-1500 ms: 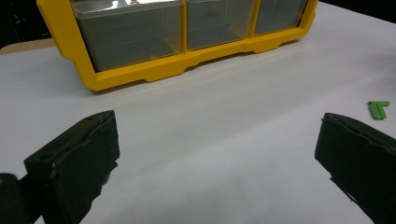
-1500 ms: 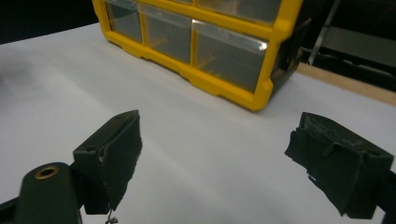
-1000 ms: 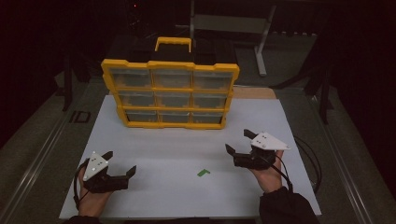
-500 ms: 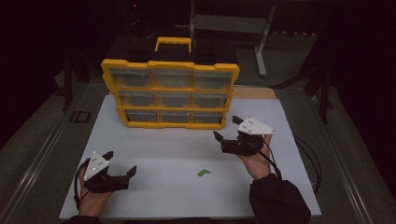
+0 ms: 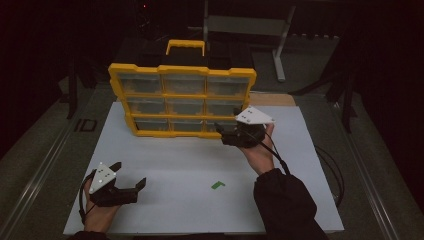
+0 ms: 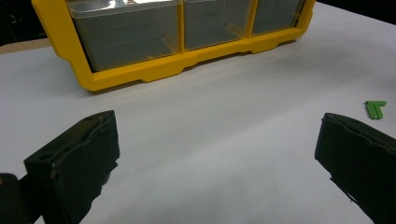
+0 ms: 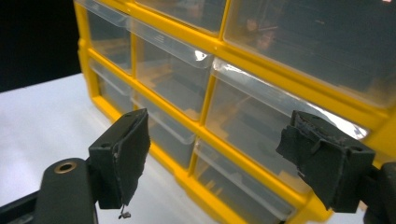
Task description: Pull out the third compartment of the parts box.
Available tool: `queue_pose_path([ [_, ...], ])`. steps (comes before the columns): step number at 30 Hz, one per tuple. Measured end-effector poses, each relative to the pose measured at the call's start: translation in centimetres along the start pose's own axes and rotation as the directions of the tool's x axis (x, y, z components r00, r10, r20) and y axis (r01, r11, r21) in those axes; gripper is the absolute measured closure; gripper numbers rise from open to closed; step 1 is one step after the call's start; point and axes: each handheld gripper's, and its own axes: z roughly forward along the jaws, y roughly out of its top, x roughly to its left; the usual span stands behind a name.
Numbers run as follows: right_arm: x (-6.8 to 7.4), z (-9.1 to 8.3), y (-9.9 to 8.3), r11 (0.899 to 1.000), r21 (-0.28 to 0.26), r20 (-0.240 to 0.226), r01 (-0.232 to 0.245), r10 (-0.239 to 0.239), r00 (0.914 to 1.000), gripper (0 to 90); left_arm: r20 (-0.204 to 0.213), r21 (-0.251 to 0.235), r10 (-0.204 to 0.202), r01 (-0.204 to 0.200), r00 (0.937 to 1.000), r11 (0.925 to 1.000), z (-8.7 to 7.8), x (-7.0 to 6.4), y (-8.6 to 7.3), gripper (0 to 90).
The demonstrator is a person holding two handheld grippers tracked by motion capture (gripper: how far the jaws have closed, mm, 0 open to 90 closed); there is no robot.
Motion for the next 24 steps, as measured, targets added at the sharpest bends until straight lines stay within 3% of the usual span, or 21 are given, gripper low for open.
queue_pose_path([
  [10, 0.2, 3.2, 0.3, 0.997, 0.043, 0.042, 0.064, -0.066, 0.9969, 25.0, 0.003, -0.005, -0.003, 0.003, 1.0000, 1.0000, -0.1, 0.0, 0.0, 0.1],
  [15, 0.5, 3.4, 0.3, 0.986, 0.080, 0.082, 0.143, -0.150, 0.9853, 26.8, 0.007, -0.001, -0.002, 0.002, 1.0000, 1.0000, 0.0, 0.0, 0.0, 0.1],
  [19, 0.8, 3.5, 0.3, 0.968, 0.128, 0.103, 0.217, -0.231, 0.9676, 29.5, 0.007, -0.001, -0.002, 0.002, 1.0000, 1.0000, 0.0, 0.0, 0.0, 0.1],
  [22, 1.1, 3.8, 0.5, 0.944, 0.179, 0.123, 0.276, -0.299, 0.9462, 28.7, 0.008, 0.000, -0.003, 0.003, 1.0000, 1.0000, 0.1, 0.0, 0.0, 0.1],
  [24, 1.4, 3.9, 1.0, 0.920, 0.214, 0.125, 0.328, -0.359, 0.9248, 26.9, 0.007, 0.000, -0.002, 0.002, 1.0000, 1.0000, 0.0, 0.0, 0.0, 0.1],
])
